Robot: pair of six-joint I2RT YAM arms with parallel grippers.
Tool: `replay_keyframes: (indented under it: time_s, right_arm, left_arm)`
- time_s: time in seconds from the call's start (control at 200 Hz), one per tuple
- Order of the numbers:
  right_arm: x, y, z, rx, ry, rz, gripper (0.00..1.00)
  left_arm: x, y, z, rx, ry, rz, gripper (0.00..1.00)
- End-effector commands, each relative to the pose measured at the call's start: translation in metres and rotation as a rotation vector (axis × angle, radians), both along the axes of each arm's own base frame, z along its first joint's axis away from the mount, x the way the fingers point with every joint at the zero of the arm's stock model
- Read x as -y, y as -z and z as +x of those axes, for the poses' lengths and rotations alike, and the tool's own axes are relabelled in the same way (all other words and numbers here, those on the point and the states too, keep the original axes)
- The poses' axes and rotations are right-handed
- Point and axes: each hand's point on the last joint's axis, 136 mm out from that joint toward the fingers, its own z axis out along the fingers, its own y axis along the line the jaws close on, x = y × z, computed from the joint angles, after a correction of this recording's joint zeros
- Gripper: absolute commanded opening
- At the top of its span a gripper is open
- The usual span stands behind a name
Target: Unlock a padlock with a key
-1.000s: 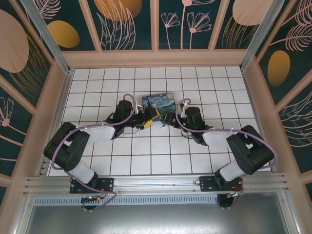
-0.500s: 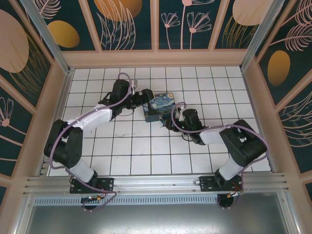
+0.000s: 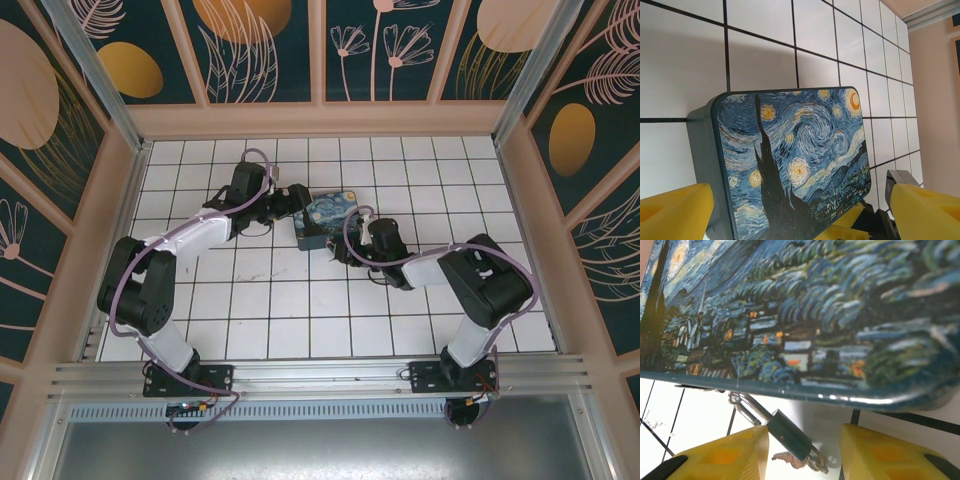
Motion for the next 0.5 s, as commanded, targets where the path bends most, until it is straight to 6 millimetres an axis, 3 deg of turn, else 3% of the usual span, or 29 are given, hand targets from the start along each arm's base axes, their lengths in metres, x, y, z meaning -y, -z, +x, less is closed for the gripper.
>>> replay_keyframes:
  time_s: [0.0, 0.255, 0.36, 0.495]
  right_arm:
    - [-0.0118, -0.0027, 0.0027, 0.02, -0.044, 0.007, 0.41]
    - [-0.0198, 0.0035, 0.0001, 0.006, -0.062, 0.008, 0.36]
    - [-0.0216, 0.0018, -0.0036, 0.013, -0.067, 0.015, 0.44]
    - [-0.0212, 0.0033, -0.0053, 0.014, -0.072, 0.019, 0.44]
  left_arm:
    - [-0.0003, -0.0055, 0.0072, 0.018, 0.003, -0.001, 0.91]
    - [0.0, -0.0093, 0.0094, 0.022, -0.003, -0.011, 0.91]
    - [0.0005, -0.0098, 0.0095, 0.021, -0.002, -0.015, 0.91]
    - [0.0014, -0.0115, 0.0099, 0.024, -0.002, -0.022, 0.91]
